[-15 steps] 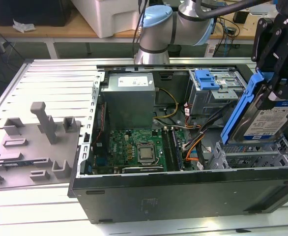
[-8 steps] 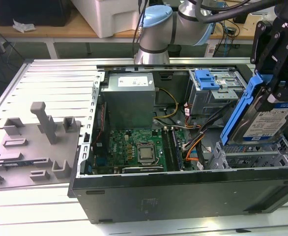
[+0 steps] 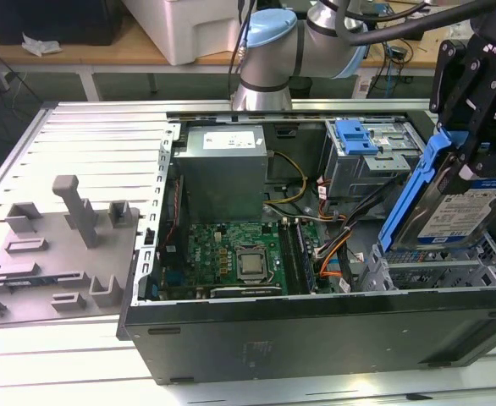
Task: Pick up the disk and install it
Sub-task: 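Insert the disk into the insertion slot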
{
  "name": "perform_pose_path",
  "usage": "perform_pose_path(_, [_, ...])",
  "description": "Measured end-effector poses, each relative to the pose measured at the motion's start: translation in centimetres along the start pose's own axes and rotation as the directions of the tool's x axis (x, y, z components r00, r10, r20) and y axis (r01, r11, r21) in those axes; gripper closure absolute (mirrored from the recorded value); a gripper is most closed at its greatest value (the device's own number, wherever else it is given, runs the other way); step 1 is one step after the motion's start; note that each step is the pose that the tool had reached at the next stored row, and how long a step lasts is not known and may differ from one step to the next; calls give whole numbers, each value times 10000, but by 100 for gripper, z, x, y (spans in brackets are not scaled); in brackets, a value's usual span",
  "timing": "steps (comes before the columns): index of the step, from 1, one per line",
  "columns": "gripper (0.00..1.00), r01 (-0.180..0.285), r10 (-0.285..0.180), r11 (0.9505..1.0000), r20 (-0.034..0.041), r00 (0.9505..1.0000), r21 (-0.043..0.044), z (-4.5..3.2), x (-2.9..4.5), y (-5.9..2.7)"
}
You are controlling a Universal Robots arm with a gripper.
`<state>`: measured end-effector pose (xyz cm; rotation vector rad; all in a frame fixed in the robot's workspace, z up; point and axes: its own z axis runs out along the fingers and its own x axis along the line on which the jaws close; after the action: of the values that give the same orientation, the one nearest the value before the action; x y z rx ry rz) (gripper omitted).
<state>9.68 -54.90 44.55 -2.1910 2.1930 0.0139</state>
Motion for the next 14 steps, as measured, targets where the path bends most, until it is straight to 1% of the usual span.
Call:
perform_pose_path(9, [63, 0, 0, 10000, 1, 10000, 0, 2, 3, -5])
perform_pose_path(14, [63, 0, 0, 10000, 0, 10000, 0, 6, 18, -8])
